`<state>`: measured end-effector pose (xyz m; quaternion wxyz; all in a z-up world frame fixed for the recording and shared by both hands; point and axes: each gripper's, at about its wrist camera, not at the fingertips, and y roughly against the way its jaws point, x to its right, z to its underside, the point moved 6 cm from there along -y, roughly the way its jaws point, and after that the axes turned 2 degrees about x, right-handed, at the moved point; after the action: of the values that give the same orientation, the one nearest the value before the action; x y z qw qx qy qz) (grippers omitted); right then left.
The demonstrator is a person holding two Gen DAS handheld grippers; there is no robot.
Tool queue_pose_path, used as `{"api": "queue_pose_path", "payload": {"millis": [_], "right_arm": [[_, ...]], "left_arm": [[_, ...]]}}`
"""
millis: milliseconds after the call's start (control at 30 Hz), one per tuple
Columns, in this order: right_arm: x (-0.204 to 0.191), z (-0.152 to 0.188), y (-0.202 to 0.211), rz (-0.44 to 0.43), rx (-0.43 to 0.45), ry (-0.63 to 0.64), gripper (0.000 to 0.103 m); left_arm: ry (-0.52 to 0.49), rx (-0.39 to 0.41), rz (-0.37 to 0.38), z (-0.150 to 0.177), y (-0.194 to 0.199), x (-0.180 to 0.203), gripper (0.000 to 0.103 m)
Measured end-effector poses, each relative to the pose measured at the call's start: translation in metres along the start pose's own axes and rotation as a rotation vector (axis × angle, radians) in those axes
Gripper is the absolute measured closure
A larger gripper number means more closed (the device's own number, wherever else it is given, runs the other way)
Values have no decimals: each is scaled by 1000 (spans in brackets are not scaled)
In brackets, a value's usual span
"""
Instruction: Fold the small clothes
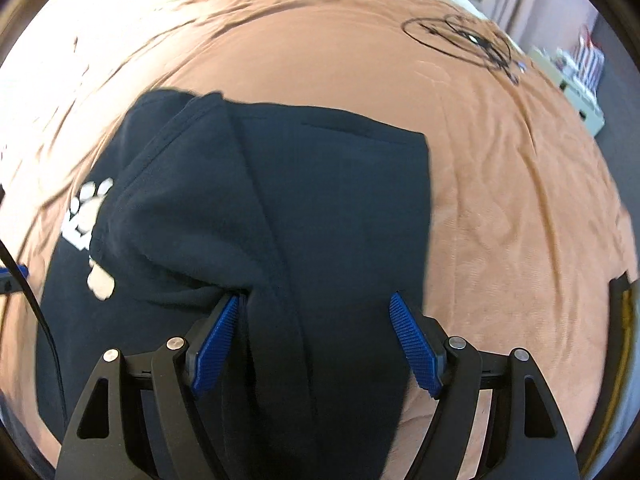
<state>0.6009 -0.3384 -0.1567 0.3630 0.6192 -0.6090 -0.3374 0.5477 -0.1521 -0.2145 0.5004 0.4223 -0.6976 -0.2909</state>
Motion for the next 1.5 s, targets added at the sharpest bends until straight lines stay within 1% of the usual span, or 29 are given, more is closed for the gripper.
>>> {"api": "queue_pose_path", "payload": {"millis": [67, 200, 267, 367, 500, 567, 600, 633, 667, 700, 733, 767, 833, 867, 900, 967, 1067, 1133, 1200, 1333, 1400, 1500], "right_arm": [[12, -3, -1, -5, 10, -25, 29], [51, -8, -4, 102, 22, -94, 29], [64, -8, -5, 97, 19, -135, 29], [78, -6, 2, 21, 49, -196, 29], [80, -3, 12, -106, 76, -226, 29], [79, 0, 11, -209, 67, -244, 29], [79, 0, 8, -256, 63, -253, 29], [78, 1, 7, -295, 58, -262, 29], [79, 1, 4, -318, 56, -269, 29], [81, 0, 1, -309, 66, -270, 29], [85, -1, 1, -272, 84, -259, 29], [88, -3, 1, -262, 98, -246, 29], [84, -11, -2, -312, 125, -228, 30], [83, -13, -4, -320, 122, -225, 39], [83, -16, -7, -318, 116, -222, 51], [83, -24, -17, -301, 98, -220, 63], [83, -41, -30, -270, 99, -222, 67], [84, -50, -40, -276, 94, -240, 68], [84, -56, -48, -269, 85, -241, 74], [79, -71, -69, -258, 67, -240, 78], [79, -76, -75, -260, 68, -235, 81], [79, -82, -84, -227, 55, -223, 82]], "left_arm": [[-5, -5, -7, -3, -3, 2, 74], [-15, -17, -22, -11, -11, 9, 74], [-16, -22, -26, -15, -15, 14, 74], [-27, -23, -31, -21, -21, 21, 74], [-39, -23, -37, -29, -28, 26, 74], [-38, -23, -42, -34, -33, 27, 73], [-35, -23, -39, -37, -35, 26, 70], [-31, -21, -35, -37, -36, 27, 61], [-24, -13, -29, -39, -38, 26, 56], [-19, -5, -26, -42, -39, 25, 50], [-13, 4, -27, -46, -41, 23, 49], [-7, 5, -32, -49, -44, 22, 49], [8, 2, -32, -53, -49, 18, 49], [13, 0, -25, -56, -52, 18, 49], [14, 0, -21, -58, -54, 17, 49], [5, 10, -25, -64, -57, 18, 49], [-10, 27, -35, -72, -61, 19, 49], [-16, 38, -31, -78, -63, 19, 49], [-13, 40, -28, -84, -67, 18, 49], [0, 40, -24, -93, -73, 13, 49], [-1, 44, -26, -98, -75, 13, 49], [-6, 49, -32, -102, -79, 13, 49]]}}
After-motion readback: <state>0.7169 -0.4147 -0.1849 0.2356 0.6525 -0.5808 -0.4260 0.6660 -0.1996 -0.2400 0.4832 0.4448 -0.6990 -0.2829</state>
